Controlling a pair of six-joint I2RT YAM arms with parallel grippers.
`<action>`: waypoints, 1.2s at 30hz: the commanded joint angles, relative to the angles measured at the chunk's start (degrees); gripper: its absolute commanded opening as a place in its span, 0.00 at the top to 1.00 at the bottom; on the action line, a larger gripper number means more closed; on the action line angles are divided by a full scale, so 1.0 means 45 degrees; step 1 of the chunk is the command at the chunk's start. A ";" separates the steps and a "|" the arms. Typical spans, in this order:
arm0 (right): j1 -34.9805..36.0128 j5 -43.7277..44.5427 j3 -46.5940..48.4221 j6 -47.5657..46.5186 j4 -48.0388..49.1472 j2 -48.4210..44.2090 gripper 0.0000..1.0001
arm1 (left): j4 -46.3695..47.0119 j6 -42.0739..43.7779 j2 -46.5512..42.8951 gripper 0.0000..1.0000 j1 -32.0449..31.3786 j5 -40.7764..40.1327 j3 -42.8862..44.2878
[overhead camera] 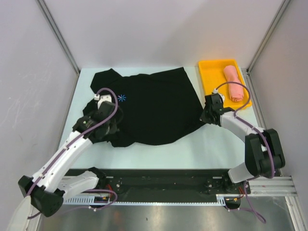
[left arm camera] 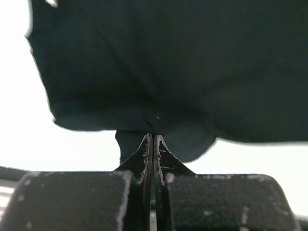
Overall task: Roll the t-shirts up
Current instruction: Fold the T-shirt at the center of the board.
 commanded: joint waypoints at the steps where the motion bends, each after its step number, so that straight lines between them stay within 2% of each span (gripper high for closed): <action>1: 0.0006 0.0179 0.1805 -0.0244 0.0993 0.1344 1.00 | 0.3395 0.1495 0.0931 1.00 0.1886 -0.0198 -0.0054; 6: -0.0227 0.0063 0.3019 -0.0107 0.1756 0.3022 1.00 | 0.6029 0.1847 0.2357 1.00 0.3235 0.0212 0.0102; 10: -0.0559 -0.0348 0.3391 0.0127 0.2790 0.3787 1.00 | 0.7090 0.2413 0.3742 1.00 0.3783 0.0036 0.0588; 18: -0.0970 -0.0974 0.3645 0.0732 0.4101 0.4549 1.00 | 0.7775 0.3059 0.5424 1.00 0.4603 0.0212 0.1410; 27: -0.1556 -0.1579 0.3685 0.1104 0.5603 0.4921 1.00 | 0.7736 0.2865 0.6538 1.00 0.4780 0.0134 0.2094; 36: -0.1791 -0.1677 0.3665 0.1221 0.5957 0.5019 1.00 | 0.7541 0.2045 0.6071 1.00 0.4897 -0.0782 0.1119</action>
